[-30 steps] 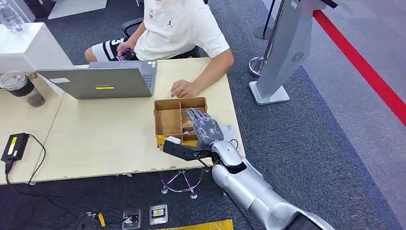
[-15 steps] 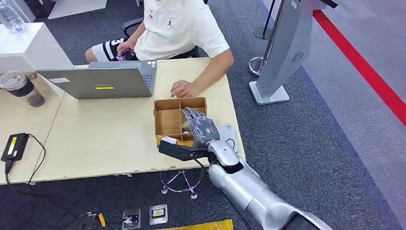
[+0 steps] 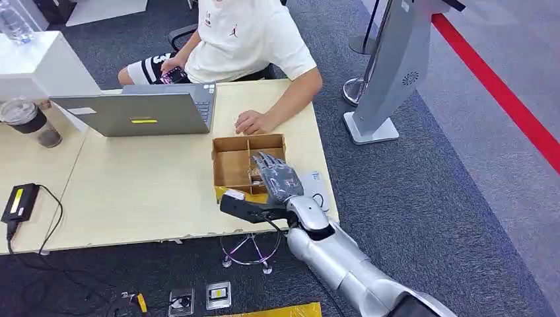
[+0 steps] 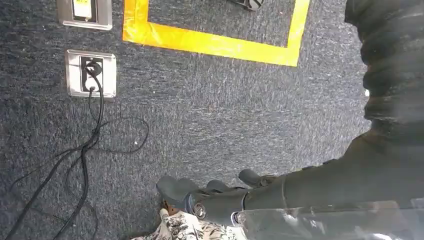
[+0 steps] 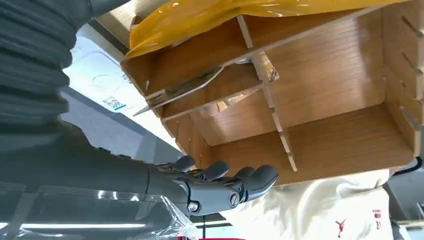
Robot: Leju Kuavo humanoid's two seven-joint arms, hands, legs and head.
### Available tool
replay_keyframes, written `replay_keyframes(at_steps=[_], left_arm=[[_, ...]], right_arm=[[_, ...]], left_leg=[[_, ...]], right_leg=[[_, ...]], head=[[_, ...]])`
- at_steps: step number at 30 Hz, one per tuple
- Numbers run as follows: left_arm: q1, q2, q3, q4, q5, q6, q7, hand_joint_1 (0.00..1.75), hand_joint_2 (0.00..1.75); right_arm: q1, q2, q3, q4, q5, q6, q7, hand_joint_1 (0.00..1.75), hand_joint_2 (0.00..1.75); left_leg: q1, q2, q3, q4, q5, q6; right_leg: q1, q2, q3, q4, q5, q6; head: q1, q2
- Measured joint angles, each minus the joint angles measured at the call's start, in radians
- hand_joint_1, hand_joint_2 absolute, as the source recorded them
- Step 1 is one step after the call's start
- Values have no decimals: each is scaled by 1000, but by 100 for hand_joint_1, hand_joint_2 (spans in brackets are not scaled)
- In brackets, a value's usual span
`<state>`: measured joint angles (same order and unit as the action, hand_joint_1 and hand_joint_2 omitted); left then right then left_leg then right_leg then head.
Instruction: Pass the card to the sensor for recognition and then transmit it.
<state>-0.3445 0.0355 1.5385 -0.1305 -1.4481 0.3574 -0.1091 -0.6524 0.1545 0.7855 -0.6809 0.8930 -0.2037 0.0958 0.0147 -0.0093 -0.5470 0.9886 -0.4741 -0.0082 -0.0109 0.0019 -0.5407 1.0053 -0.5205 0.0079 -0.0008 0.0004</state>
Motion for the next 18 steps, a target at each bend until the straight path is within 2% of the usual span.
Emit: replay_keyframes(at_steps=[2, 4, 18], left_arm=[[0, 0, 0, 0, 0, 2, 1, 0, 175], [0, 0, 0, 0, 0, 3, 1, 0, 175], [0, 0, 0, 0, 8, 5, 1, 0, 175]], right_arm=[[0, -2, 0, 6, 0, -3, 0, 0, 175], [0, -3, 0, 12, 0, -3, 0, 9, 175], [-1, -3, 0, 31, -1, -1, 0, 9, 175]], left_leg=[[0, 0, 0, 0, 0, 0], [0, 0, 0, 0, 0, 0], [0, 0, 0, 0, 0, 0]], right_leg=[[0, 0, 0, 0, 0, 0], [0, 0, 0, 0, 0, 0], [0, 0, 0, 0, 0, 0]], head=[[0, 0], [0, 0], [0, 0]])
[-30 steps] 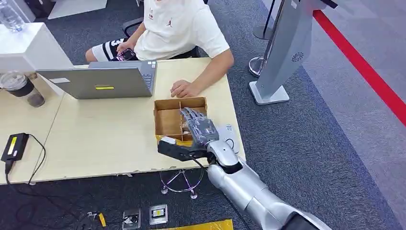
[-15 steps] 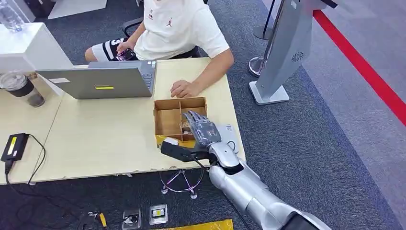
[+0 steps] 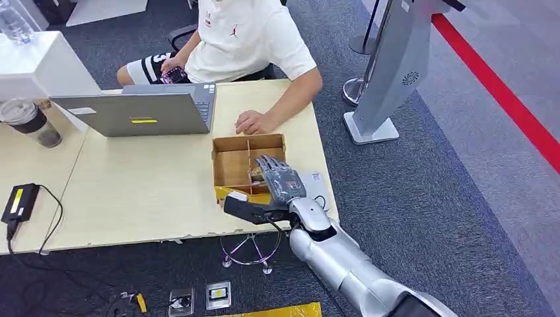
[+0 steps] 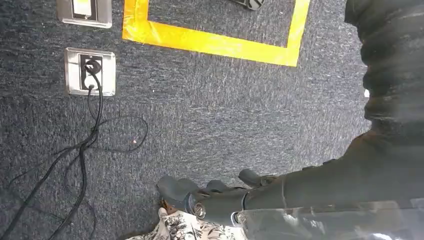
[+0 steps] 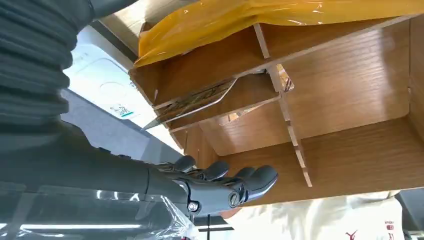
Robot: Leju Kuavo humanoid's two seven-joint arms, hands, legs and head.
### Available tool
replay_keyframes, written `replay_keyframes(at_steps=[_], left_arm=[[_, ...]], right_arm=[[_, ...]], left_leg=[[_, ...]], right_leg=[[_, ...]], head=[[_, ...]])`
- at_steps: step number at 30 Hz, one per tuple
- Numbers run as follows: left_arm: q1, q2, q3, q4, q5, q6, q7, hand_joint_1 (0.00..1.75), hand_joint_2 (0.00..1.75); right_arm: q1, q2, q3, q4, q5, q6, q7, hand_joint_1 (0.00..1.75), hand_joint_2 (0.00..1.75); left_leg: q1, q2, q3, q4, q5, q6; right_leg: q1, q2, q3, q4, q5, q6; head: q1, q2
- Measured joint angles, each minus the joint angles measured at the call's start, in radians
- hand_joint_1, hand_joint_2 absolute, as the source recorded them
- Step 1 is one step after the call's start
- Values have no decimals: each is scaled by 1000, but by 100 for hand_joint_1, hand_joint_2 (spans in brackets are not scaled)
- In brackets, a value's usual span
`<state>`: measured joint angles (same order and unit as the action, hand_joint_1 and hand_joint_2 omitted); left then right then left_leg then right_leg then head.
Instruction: Pass the card to the sensor for recognition and then transmit it.
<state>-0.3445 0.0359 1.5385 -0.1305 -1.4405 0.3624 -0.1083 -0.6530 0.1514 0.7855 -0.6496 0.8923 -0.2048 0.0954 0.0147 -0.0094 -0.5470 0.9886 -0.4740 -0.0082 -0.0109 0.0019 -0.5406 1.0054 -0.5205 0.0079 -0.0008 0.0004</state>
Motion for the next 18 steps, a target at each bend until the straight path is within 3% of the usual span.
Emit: replay_keyframes(at_steps=[10, 16, 18], left_arm=[[0, 0, 0, 0, 0, 0, 0, 0, 175], [0, 0, 0, 0, 0, 0, 0, 0, 175], [0, 0, 0, 0, 1, 0, 0, 0, 175]], right_arm=[[0, 0, 0, 8, 0, 0, 0, 9, 175], [-1, 0, 0, 12, 0, 0, 0, 19, 175], [-1, 0, 0, 14, 1, 0, 0, 40, 175]], left_leg=[[0, 0, 0, 0, 0, 0], [0, 0, 0, 0, 0, 0], [0, 0, 0, 0, 0, 0]], right_leg=[[0, 0, 0, 0, 0, 0], [0, 0, 0, 0, 0, 0], [0, 0, 0, 0, 0, 0]], head=[[0, 0], [0, 0], [0, 0]])
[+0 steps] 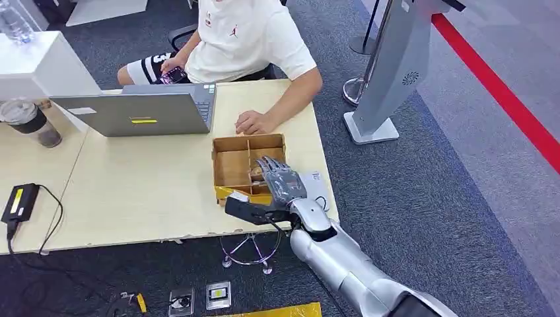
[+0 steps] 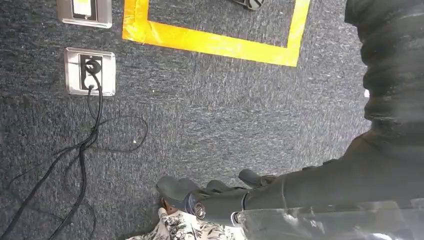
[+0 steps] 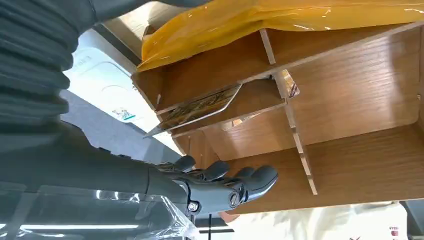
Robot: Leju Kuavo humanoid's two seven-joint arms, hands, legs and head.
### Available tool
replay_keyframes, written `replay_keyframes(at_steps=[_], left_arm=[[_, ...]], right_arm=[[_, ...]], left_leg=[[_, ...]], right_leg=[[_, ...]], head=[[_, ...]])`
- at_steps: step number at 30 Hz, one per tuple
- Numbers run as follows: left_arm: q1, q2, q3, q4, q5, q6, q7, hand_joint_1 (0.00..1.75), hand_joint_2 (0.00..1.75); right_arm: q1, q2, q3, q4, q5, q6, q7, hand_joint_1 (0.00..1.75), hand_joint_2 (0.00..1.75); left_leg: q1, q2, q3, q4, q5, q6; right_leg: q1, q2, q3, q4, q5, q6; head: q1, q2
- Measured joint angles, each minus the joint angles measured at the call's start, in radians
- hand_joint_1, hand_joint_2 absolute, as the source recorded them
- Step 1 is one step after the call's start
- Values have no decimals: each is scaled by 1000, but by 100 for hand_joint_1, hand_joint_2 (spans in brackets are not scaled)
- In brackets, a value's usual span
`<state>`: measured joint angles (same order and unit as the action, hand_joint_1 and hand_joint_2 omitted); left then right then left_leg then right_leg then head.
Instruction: Pass the card to the sensor for recognition and then transmit it.
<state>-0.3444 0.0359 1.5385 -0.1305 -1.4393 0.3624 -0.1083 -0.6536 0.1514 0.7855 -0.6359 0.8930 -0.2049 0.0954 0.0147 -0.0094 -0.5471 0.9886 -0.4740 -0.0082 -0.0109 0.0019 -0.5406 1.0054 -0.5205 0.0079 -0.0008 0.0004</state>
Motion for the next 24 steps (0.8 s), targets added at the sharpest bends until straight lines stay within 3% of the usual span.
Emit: replay_keyframes(at_steps=[3, 4, 6, 7, 11, 14, 19, 24], left_arm=[[0, 0, 0, 0, 2, 0, 0, 0, 175], [0, 0, 0, 0, 3, 0, 0, 0, 175], [0, 0, 0, 0, 4, 0, 0, 0, 175], [0, 0, 0, 0, 5, 0, 0, 0, 175], [0, 0, 0, 0, 4, 0, 0, 0, 175], [0, 0, 0, 0, 2, 0, 0, 0, 175], [0, 0, 0, 0, -1, 0, 0, 0, 175], [0, 0, 0, 0, -10, -1, 0, 0, 175]], right_arm=[[0, 0, 0, 2, 3, 0, 2, 45, 175], [0, 0, 0, 3, 5, 0, 3, 66, 175], [-1, 1, 0, 7, 6, 0, 7, 77, 175], [-1, 2, 0, 9, 6, 0, 10, 152, 175], [-3, 3, 0, 14, 7, -1, 13, 150, 175], [-8, 3, 0, 17, 7, -5, 13, 140, 175], [-9, 3, 0, 22, 7, -13, 12, 150, 175], [-9, 3, 0, 25, 5, -24, 12, 150, 175]], left_leg=[[0, 0, 0, 0, 0, 0], [0, 0, 0, 0, 0, 0], [0, 0, 0, 0, 0, 0], [0, 0, 0, 0, 0, 0], [0, 0, 0, 0, 0, 0], [0, 0, 0, 0, 0, 0], [0, 0, 0, 0, 0, 0], [0, 0, 0, 0, 0, 0]], right_leg=[[0, 0, 0, 0, 0, 0], [0, 0, 0, 0, 0, 0], [0, 0, 0, 0, 0, 0], [0, 0, 0, 0, 0, 0], [0, 0, 0, 0, 0, 0], [0, 0, 0, 0, 0, 0], [0, 0, 0, 0, 0, 0], [0, 0, 0, 0, 0, 0]], head=[[0, 0], [0, 0], [0, 0], [0, 0], [0, 0], [0, 0], [0, 0], [0, 0]])
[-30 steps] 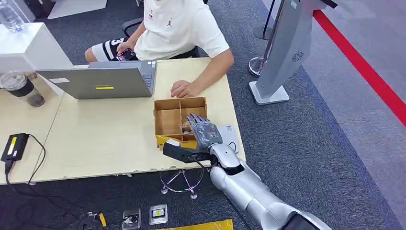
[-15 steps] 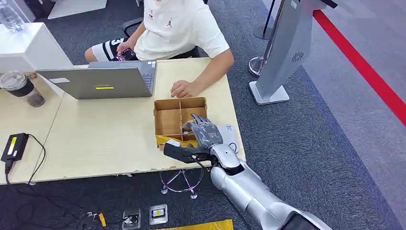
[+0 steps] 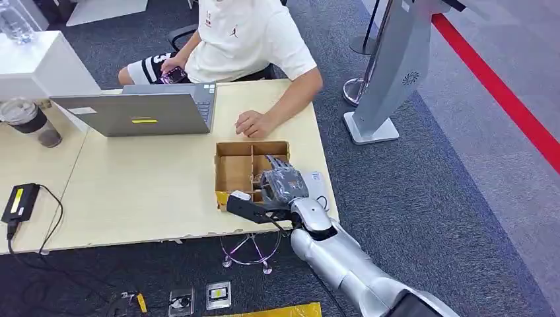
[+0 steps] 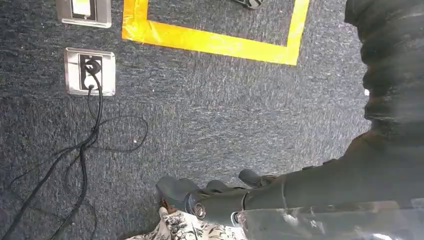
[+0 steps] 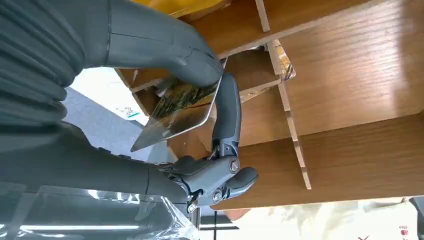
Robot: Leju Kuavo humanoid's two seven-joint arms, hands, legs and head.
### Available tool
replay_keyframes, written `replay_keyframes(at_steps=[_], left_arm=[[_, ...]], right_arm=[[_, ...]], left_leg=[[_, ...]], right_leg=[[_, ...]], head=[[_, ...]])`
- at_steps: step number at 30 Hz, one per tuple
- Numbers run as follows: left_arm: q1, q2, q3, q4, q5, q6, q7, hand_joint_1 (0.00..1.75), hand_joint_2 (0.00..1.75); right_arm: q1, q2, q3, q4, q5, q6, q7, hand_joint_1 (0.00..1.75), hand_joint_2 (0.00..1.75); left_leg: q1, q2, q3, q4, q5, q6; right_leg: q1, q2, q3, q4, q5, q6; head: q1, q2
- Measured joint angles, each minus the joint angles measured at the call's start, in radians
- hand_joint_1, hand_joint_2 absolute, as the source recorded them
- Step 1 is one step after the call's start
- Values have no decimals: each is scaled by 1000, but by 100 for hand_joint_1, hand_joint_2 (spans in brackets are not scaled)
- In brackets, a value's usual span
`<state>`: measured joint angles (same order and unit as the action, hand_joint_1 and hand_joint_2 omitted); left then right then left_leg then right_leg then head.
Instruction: Pass the card to the sensor for recognition and then transmit it.
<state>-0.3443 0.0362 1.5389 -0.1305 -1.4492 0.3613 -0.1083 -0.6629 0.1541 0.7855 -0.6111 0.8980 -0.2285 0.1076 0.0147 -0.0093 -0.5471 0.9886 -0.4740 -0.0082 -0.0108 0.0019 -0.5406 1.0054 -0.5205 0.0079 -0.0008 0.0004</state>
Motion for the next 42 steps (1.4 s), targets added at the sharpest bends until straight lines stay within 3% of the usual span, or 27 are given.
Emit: replay_keyframes(at_steps=[14, 18, 19, 26, 42], left_arm=[[0, 0, 0, 0, -3, 0, 0, 0, 175], [0, 0, 0, 0, -4, 0, 0, 0, 175], [0, 0, 0, 0, -5, 0, 0, 0, 175], [0, 0, 0, 0, -7, 0, 0, 0, 175], [1, 1, 0, 0, -5, -1, 0, 0, 175]], right_arm=[[0, 0, 0, 0, 0, 0, 0, 154, 175], [0, 0, 0, 0, 0, -7, 0, 162, 175], [0, 0, 0, 0, 0, -8, 0, 157, 175], [0, -3, -1, 0, 1, -11, 4, 175, 175], [-2, -9, -15, -11, 13, -68, -3, 175, 175]], left_leg=[[0, 0, 0, 0, 0, 0], [0, 0, 0, 0, 0, 0], [0, 0, 0, 0, 0, 0], [0, 0, 0, 0, 0, 0], [0, 0, 0, 0, 0, 0]], right_leg=[[0, 0, 0, 0, 0, 0], [0, 0, 0, 0, 0, 0], [0, 0, 0, 0, 0, 0], [0, 0, 0, 0, 0, 0], [0, 0, 0, 0, 0, 0]], head=[[0, 0], [0, 0], [0, 0], [0, 0], [0, 0]])
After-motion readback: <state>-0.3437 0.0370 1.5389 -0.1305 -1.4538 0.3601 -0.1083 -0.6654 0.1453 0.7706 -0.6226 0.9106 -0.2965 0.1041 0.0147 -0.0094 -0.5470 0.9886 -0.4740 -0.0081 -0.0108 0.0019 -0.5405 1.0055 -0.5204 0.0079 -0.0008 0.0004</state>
